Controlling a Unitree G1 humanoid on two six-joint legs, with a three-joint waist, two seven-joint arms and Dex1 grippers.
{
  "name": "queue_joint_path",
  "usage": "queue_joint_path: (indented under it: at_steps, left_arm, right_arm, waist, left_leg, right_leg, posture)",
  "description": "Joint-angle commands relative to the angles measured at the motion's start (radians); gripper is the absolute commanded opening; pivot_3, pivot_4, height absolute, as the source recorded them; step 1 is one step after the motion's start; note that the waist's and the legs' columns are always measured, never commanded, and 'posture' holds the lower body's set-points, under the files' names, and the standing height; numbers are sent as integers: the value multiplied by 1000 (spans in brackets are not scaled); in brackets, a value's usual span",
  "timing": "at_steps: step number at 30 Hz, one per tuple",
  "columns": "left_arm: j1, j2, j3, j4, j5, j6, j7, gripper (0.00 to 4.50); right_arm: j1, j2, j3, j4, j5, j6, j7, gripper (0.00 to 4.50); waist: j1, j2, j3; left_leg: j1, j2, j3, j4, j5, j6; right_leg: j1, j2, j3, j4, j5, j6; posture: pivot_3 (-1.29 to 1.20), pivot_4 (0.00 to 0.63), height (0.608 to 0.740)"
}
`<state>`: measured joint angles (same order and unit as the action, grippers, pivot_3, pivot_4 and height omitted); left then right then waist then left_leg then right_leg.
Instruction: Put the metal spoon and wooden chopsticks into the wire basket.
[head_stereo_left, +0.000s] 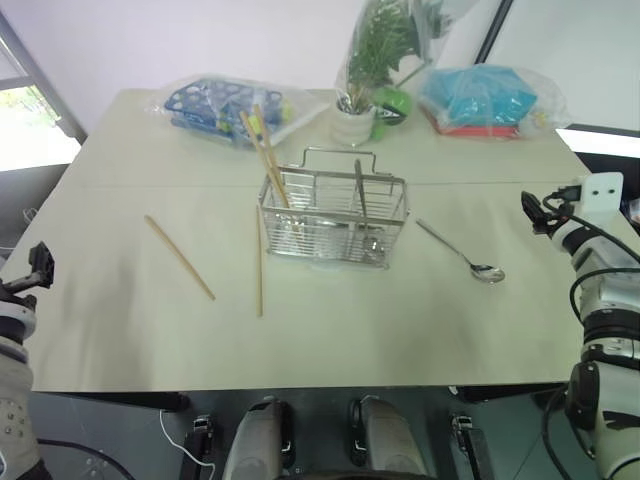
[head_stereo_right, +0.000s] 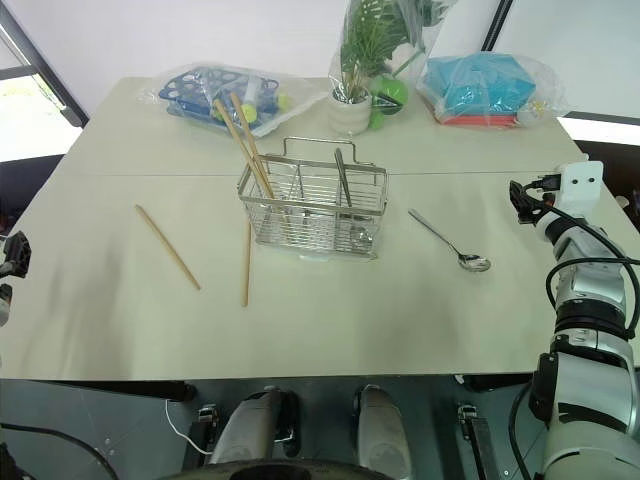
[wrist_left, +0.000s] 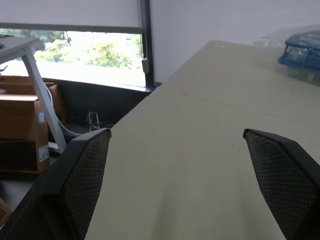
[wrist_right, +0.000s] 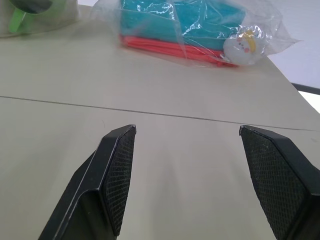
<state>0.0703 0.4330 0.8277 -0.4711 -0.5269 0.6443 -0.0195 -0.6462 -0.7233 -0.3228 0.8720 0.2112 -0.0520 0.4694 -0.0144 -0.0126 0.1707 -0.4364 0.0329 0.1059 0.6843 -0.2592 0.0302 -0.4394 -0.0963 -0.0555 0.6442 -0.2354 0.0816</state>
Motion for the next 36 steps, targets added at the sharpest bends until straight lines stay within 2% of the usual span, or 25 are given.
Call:
queue_joint_path:
  at_steps: [1,19,23,26,31,34,36]
  left_arm:
    - [-4,20,7,-12,-14,1,-7,4445]
    - [-20,38,-5,-4,-37,9,-19,4445]
    - [-56,77,6,-14,-82,31,-40,4445]
    - [-114,133,-3,-30,-170,78,-76,4445]
    - [-227,311,-146,-89,-353,197,-256,4445]
    - [-297,404,-232,-114,-475,259,-363,4445]
    - [-352,468,-318,-143,-549,285,-470,4445]
  right_arm:
    - [-4,-4,-23,-12,12,-23,-3,3402]
    - [-16,-23,-24,4,9,-25,2,3402]
    - [-46,-43,-12,21,-3,-23,12,3402]
    - [-84,-63,-1,24,-4,-8,52,3402]
    - [-174,-110,51,30,-14,44,210,3402]
    - [-221,-136,111,41,-36,93,346,3402]
    - [-236,-158,181,34,-69,101,489,3402]
  waist:
    - [0,0,0]
    - [0,0,0]
    - [1,0,0]
    - [0,0,0]
    - [0,0,0]
    - [-3,0,0]
    - [-3,0,1]
  left_leg:
    - [0,0,0,0,0,0]
    - [0,0,0,0,0,0]
    - [0,0,0,0,0,0]
    - [0,0,0,0,0,-1]
    - [0,0,0,0,1,-1]
    - [1,0,0,0,1,-2]
    - [1,0,0,-1,1,-2]
  right_leg:
    - [0,0,0,0,0,0]
    - [0,0,0,0,0,0]
    - [0,0,0,0,0,0]
    - [0,0,0,0,0,0]
    - [0,0,0,0,0,0]
    - [1,0,0,0,0,0]
    - [1,0,0,0,0,0]
  posture:
    - [0,150,715]
    - [0,150,715]
    - [0,150,715]
    - [0,150,715]
    - [0,150,715]
    - [0,150,715]
    - [0,150,715]
